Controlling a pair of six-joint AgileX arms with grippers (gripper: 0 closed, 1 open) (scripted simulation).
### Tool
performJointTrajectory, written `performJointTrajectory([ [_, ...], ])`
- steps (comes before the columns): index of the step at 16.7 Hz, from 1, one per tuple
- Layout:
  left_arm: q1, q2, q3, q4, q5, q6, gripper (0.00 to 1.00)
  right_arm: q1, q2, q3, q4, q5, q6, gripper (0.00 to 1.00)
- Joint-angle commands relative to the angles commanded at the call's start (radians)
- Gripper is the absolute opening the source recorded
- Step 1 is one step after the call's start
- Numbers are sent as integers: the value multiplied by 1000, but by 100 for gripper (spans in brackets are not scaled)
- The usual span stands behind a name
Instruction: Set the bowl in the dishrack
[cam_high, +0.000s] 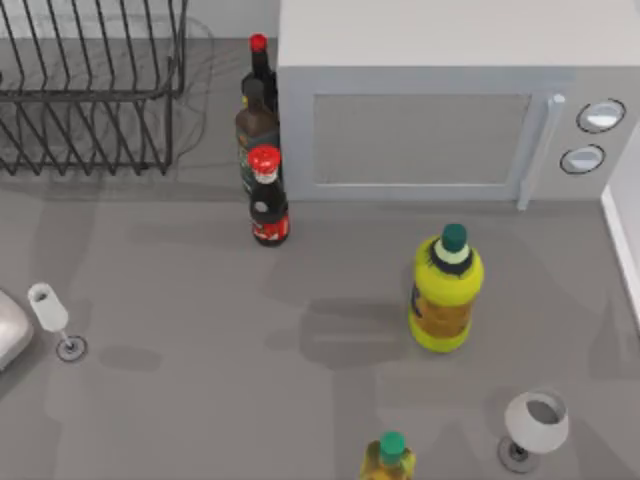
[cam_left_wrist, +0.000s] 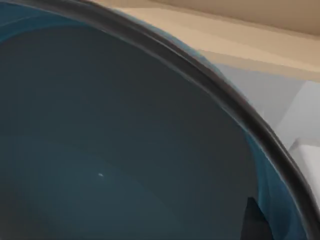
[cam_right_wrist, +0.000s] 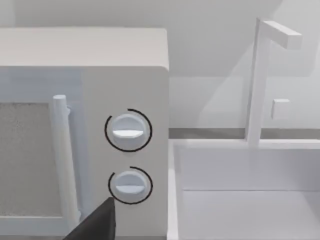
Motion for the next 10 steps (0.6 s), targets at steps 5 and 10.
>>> performJointTrajectory([
  [5,137,-243,-230,231,73,151,0,0,0,0,0,0,0,100],
  [10,171,-329,-311,300,101,195,0,0,0,0,0,0,0,100],
])
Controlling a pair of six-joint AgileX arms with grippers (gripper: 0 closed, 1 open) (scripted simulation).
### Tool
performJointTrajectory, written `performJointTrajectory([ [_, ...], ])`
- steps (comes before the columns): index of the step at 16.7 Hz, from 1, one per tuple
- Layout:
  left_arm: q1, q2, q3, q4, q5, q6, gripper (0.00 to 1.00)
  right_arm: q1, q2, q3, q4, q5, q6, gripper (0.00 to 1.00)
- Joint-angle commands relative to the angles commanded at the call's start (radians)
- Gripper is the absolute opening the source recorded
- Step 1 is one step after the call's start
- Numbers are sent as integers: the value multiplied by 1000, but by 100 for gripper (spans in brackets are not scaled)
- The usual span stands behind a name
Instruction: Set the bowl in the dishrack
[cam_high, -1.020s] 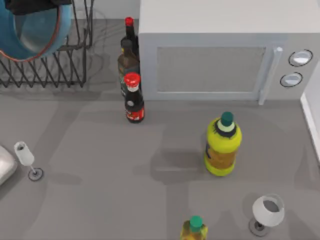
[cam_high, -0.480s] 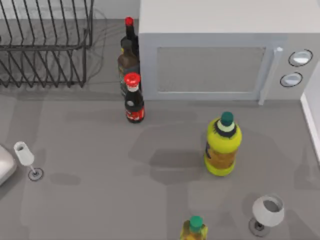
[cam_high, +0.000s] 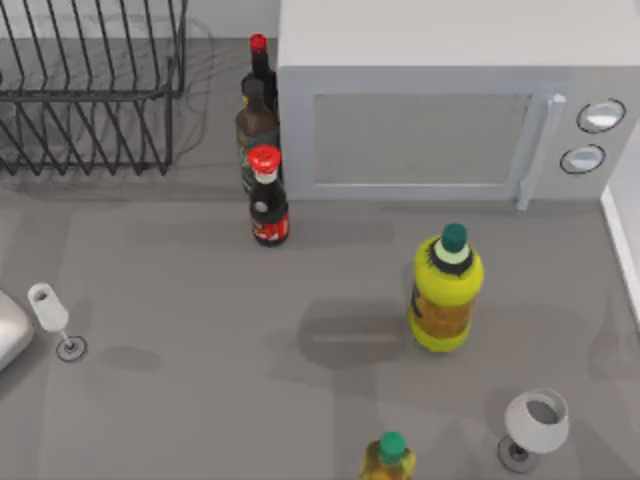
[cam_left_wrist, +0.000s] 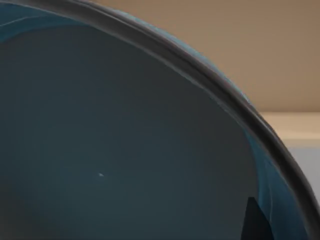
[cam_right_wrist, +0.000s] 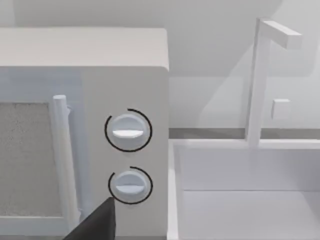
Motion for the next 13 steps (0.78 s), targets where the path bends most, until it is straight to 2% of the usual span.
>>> performJointTrajectory([
  [4,-4,5,3,0,-3,0,0,0,0,0,0,0,0,100],
  [7,-14,70,1,66,-4,0,0,0,0,0,0,0,0,100],
  [13,-53,405,-46,444,-32,4,0,0,0,0,0,0,0,100],
])
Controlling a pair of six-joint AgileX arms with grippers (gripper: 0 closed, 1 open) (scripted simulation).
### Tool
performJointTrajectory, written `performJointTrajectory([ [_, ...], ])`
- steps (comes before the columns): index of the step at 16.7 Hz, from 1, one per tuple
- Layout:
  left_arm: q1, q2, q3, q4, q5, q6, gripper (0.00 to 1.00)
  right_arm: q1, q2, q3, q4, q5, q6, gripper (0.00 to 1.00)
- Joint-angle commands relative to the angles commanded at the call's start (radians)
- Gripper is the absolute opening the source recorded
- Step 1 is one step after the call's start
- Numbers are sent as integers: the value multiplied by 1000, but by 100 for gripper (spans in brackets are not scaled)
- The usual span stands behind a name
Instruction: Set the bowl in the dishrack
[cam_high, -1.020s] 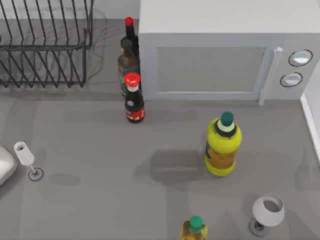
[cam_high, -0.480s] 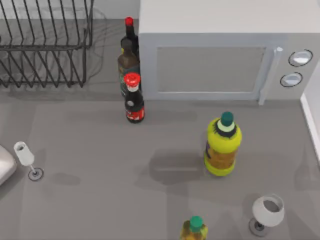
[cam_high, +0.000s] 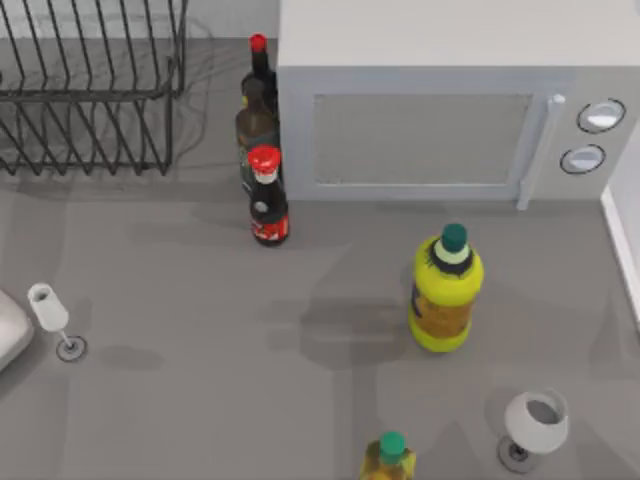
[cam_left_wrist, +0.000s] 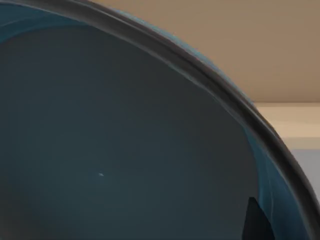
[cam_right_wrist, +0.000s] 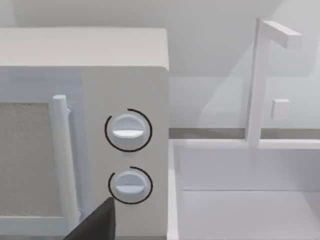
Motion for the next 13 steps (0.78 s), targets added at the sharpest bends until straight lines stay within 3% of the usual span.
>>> performJointTrajectory([
  [7,-48,381,-110,511,-54,2,0,0,0,0,0,0,0,100],
  [13,-62,460,-144,612,-69,-1,0,0,0,0,0,0,0,100],
])
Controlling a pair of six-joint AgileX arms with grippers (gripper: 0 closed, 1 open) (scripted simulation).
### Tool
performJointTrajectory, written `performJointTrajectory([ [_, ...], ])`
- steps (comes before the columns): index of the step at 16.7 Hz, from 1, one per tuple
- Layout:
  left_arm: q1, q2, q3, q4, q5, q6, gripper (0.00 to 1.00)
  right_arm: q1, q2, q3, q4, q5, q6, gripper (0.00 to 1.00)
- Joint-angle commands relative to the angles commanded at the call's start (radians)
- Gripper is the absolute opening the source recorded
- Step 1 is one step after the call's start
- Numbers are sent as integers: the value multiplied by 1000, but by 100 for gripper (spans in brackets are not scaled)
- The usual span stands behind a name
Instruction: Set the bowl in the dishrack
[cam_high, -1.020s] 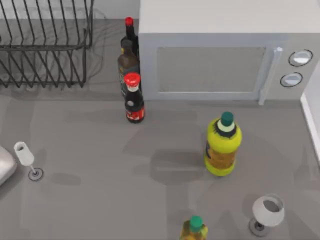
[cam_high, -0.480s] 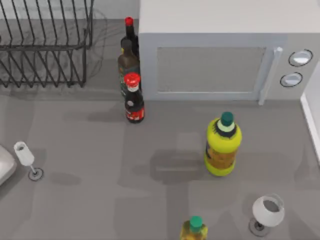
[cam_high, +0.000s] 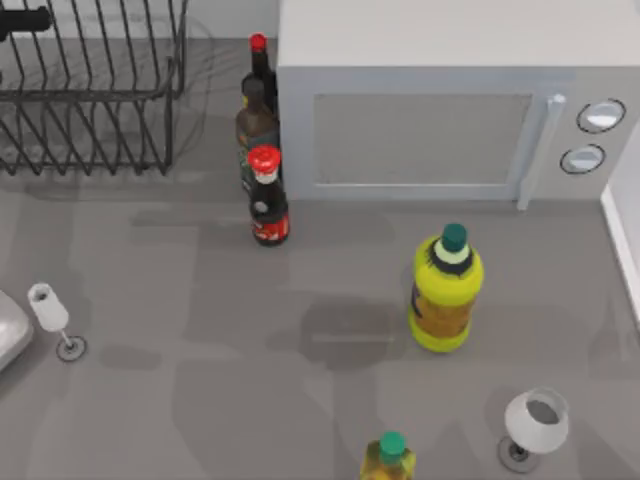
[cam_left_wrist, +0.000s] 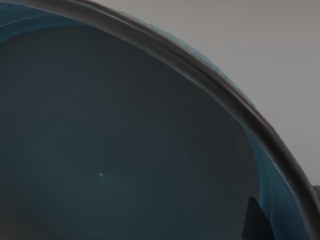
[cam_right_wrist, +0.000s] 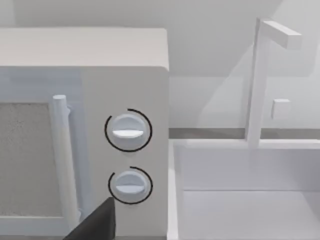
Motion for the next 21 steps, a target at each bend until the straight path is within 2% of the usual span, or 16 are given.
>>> performJointTrajectory([
  [2,0,0,0,0,0,0,0,0,0,0,0,0,0,100],
  [15,0,0,0,0,0,0,98,0,0,0,0,0,0,100],
  [21,0,0,0,0,0,0,100,0,0,0,0,0,0,100],
])
